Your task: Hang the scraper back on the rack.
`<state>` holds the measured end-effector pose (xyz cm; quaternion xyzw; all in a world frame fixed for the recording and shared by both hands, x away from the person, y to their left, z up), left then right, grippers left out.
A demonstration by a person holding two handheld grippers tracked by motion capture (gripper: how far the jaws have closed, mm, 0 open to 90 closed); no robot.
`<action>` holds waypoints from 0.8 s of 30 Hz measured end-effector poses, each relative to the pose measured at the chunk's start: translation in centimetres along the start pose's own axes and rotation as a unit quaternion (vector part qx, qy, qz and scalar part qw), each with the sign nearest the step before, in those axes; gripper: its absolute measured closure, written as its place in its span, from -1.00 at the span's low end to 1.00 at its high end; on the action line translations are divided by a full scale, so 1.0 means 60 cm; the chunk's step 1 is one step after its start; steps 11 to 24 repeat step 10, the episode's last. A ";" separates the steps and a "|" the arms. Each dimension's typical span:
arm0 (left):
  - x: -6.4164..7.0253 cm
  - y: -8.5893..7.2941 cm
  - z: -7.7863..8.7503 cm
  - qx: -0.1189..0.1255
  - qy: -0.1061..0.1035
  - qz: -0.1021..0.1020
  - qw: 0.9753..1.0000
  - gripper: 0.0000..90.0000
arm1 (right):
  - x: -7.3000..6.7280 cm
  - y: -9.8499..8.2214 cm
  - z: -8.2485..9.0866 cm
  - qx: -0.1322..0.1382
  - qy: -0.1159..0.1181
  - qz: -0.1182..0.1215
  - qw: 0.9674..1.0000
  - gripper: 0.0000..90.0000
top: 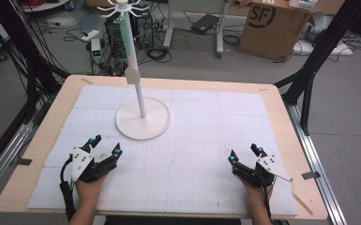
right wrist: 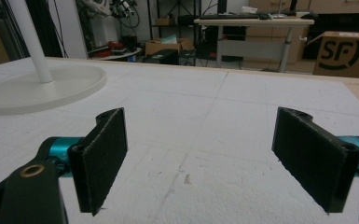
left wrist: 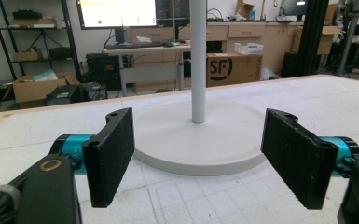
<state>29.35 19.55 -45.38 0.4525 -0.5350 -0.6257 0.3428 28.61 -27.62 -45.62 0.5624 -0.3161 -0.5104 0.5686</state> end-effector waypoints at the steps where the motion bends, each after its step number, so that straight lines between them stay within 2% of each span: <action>1: 0.000 0.000 0.000 0.000 0.000 0.000 1.000 -0.42 | 0.000 0.000 0.000 0.000 0.001 0.000 1.000 -0.61; 24: 0.000 0.000 0.000 0.000 0.000 0.000 1.000 -0.41 | 0.000 0.000 0.000 0.001 0.000 0.000 1.000 -0.61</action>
Point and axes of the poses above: each handheld gripper's, and its own axes: z roughly backward along the jaws, y roughly out of its top, x roughly to its right, the point moved 4 cm from there along -z, roughly forward along the jaws, and after that the axes turned 10 degrees about -z, right-handed, at the moved point
